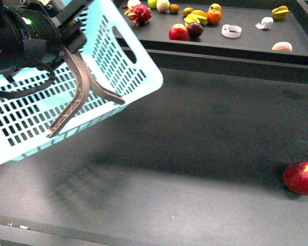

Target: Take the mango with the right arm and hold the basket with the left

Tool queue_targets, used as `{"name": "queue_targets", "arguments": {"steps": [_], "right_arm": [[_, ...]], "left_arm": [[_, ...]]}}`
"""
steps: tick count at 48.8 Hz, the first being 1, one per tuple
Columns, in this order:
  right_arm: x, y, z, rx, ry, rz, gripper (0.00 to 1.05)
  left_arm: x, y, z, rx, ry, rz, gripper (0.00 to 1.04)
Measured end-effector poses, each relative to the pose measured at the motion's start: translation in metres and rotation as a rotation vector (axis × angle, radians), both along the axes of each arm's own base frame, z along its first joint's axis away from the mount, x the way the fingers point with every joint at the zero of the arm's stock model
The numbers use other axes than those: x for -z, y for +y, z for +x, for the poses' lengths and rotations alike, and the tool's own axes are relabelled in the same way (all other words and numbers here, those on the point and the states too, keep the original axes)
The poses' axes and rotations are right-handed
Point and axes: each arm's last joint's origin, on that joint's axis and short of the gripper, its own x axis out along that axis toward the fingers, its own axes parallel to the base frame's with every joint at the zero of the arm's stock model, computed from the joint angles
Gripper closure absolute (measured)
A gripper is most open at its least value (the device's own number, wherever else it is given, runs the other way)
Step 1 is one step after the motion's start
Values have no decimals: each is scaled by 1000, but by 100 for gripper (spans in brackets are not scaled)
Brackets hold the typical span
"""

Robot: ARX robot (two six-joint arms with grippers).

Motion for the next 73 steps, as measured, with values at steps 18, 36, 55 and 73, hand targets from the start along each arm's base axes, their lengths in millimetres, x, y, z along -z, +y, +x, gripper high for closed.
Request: {"name": "queue_targets", "arguments": {"steps": [18,36,55,73], "right_arm": [[0,0,0,0,0,0,8],[0,0,0,0,0,0,8],[0,0,0,0,0,0,8],[0,0,0,0,0,0,8]], "left_arm": [[-8,-43,-55,335,-131,230,100],[-7,-67,-81,516,-235,351,100],[0,-63,-94,547,-231,363,100],[-4,-63,-97,554,-246,366,100]]}}
